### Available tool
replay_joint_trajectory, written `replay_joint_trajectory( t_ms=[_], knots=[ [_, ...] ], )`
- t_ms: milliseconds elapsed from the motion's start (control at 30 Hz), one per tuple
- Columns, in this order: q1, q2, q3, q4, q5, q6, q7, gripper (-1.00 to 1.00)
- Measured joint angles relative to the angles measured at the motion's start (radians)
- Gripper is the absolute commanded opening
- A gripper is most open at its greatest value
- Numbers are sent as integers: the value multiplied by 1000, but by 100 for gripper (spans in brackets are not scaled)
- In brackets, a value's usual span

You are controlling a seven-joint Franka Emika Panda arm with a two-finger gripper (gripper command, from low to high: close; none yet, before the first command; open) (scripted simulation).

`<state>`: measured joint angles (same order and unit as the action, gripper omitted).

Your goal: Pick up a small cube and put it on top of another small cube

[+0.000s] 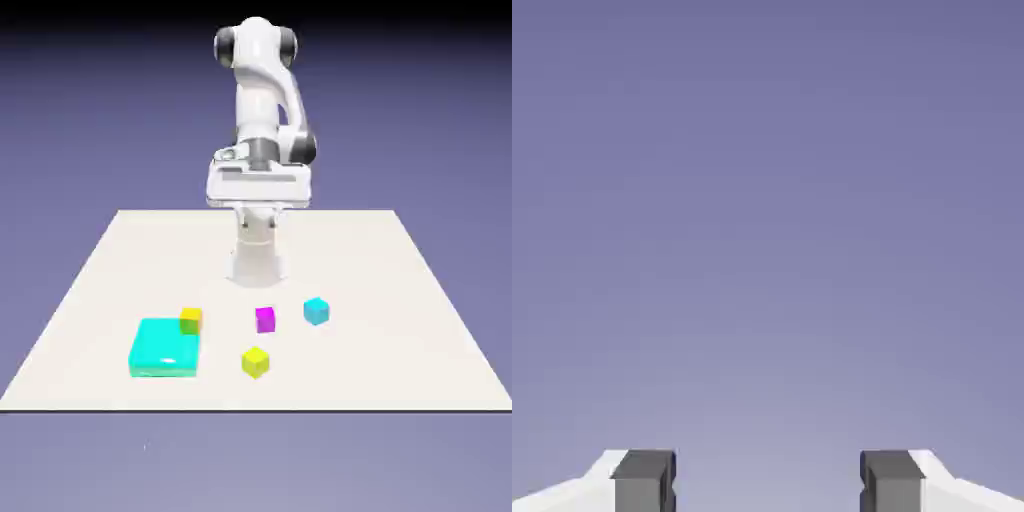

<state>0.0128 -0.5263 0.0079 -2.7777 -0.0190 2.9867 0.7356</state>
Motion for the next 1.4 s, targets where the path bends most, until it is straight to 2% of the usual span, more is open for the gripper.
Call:
replay_joint_trajectory(
  t_ms=[1100,1167,1267,1300,1400],
  knots=[
    [22,1196,218,883,-520,-1375,-148,0],
    [22,1204,219,889,-523,-1384,-149,0],
    [-8,1242,190,792,-571,-1254,-112,0],
    [-9,1243,189,790,-572,-1250,-111,-100],
    [1,1231,199,822,-555,-1294,-123,-100]
  ],
)
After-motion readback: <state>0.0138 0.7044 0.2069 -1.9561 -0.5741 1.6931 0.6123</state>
